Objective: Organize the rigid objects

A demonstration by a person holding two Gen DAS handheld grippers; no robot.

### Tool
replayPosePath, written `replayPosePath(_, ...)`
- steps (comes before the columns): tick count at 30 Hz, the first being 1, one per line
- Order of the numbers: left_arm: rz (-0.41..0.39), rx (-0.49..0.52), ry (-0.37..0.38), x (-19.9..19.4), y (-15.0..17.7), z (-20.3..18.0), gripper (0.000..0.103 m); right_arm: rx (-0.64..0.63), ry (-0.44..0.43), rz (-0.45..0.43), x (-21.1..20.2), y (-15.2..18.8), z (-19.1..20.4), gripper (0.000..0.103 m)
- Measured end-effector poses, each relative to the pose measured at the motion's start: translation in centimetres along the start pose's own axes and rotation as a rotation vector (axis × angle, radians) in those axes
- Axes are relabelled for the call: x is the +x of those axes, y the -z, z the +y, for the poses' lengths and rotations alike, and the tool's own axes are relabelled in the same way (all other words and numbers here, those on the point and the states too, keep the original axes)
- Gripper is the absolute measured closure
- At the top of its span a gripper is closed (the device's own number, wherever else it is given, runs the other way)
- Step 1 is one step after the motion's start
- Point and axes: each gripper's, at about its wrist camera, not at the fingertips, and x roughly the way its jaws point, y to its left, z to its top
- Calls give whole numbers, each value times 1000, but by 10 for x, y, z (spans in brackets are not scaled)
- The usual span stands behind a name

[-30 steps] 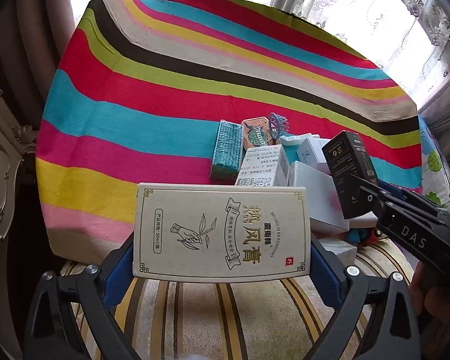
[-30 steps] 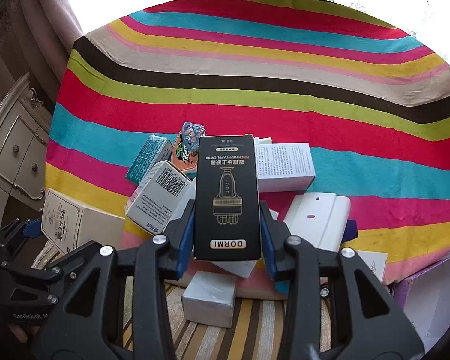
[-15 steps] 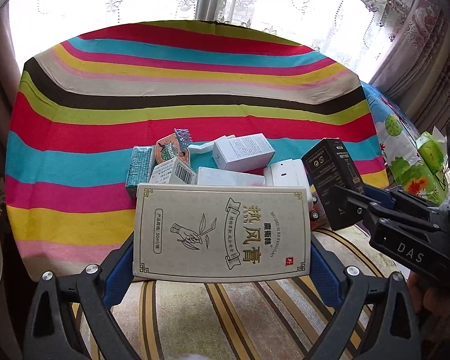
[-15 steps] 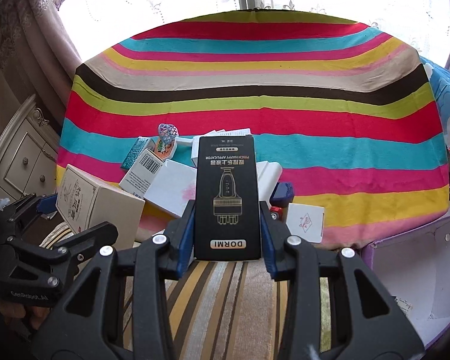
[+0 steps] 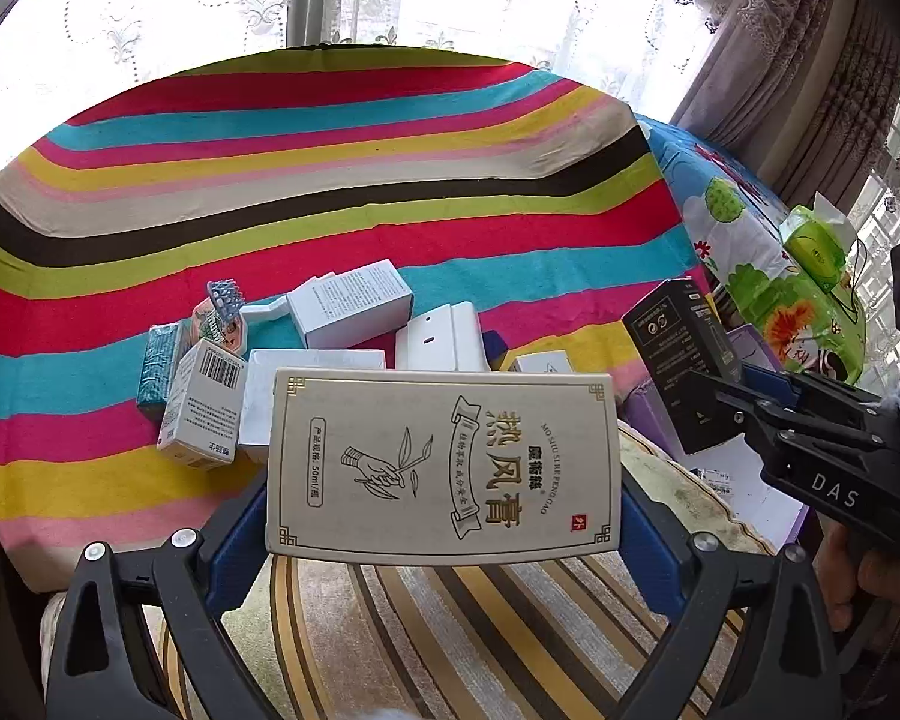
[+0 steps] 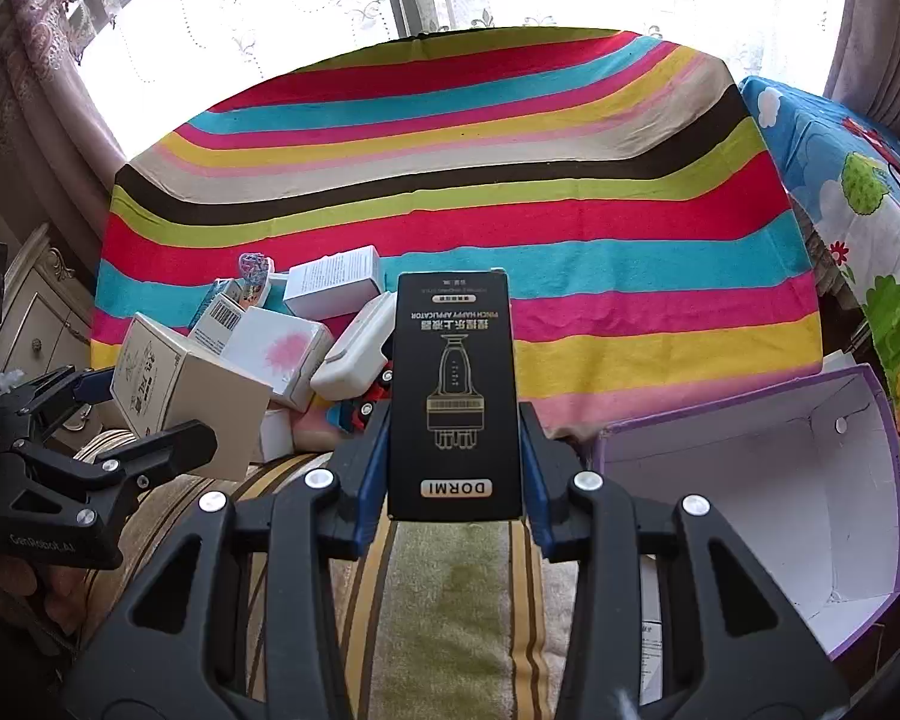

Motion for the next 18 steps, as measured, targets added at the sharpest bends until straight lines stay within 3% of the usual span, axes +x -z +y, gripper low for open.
replayPosePath(18, 56, 184, 103, 29, -16, -95, 4, 163, 190, 29, -25, 31, -118, 60)
